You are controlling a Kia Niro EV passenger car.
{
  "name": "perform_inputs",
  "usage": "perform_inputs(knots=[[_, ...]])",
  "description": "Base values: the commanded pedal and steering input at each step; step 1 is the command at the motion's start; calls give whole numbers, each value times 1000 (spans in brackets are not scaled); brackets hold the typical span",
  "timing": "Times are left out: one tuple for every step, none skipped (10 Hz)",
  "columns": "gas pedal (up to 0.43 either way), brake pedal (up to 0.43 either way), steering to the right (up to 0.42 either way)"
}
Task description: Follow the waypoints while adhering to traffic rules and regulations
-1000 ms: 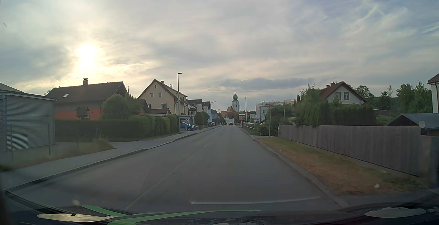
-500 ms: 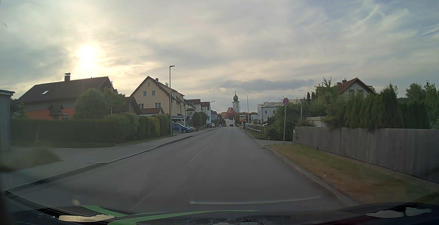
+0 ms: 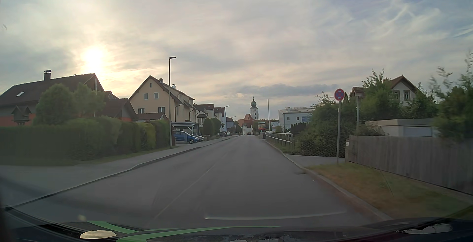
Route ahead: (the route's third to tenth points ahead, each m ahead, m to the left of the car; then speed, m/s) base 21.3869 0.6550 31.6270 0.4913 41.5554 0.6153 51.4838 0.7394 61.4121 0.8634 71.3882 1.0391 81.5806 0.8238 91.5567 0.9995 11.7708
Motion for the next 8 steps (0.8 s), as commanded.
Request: perform_inputs(knots=[[110,0,0],[110,0,0],[110,0,1],[110,0,2],[110,0,2],[110,0,2],[110,0,2],[110,0,2]])
